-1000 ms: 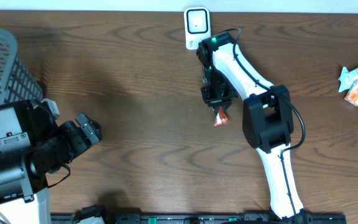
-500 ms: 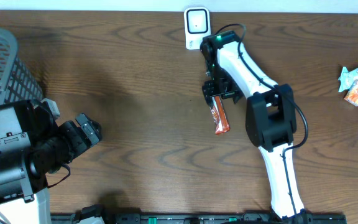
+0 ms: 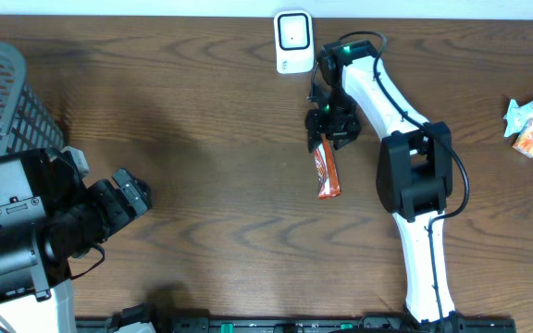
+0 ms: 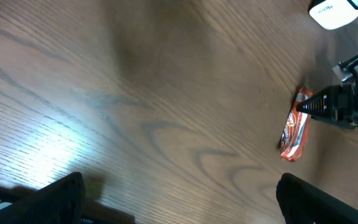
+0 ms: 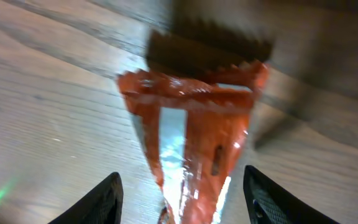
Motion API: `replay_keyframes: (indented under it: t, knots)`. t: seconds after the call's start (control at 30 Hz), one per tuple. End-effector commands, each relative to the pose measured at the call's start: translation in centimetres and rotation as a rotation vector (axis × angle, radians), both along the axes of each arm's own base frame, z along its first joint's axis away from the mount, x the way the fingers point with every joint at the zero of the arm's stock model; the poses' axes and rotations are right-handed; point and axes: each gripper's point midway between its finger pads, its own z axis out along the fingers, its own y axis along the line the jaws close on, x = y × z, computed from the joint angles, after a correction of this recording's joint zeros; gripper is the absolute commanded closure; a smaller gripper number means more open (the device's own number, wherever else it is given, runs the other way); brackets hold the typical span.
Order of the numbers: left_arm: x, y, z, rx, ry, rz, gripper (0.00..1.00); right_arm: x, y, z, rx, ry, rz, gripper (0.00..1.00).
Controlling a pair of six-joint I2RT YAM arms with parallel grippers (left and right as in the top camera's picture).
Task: Scan the item barcode
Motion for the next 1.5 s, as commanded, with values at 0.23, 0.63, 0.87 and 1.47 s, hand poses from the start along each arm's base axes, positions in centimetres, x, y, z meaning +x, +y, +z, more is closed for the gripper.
replay_keyframes:
  t: [0.23,0.63,0.87,1.47]
  knots:
    - [0.1,-0.2,0.2,-0.010,-0.007,-0.004,0.02,0.7,1.2,-0.2,0.055,-0.043,0.019,0.50]
    - [0.0,-0.2,0.2,-0.010,-0.007,-0.004,0.02,-0.8,5.2,0.0,0.297,0.002,0.088,0.99]
    - [0.1,-0.2,0.2,-0.010,-0.007,-0.004,0.02,-0.8,8.5,4.1,0.556,-0.021,0.175,0.99]
    - [0.0,-0.2,0.2,-0.010,-0.007,-0.004,0.02,3.6,1.3,5.3,-0.043,-0.185,-0.077,0.99]
